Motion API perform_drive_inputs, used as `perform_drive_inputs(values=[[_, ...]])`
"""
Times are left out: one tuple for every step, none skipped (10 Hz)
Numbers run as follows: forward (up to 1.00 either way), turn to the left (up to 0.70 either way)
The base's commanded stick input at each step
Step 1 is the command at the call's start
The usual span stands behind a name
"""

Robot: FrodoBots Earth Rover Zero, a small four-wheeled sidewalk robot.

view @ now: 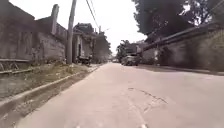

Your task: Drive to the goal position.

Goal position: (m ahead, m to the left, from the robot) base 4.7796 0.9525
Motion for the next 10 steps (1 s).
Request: perform_drive_inputs(values=[[1.00, 0.00], [1.00, 0.00], [1.00, 0.01], [1.00, 0.02], [1.00, 0.00], [1.00, 0.00], [1.00, 0.00], [1.00, 0.02], [1.00, 0.01], [1.00, 0.00]])
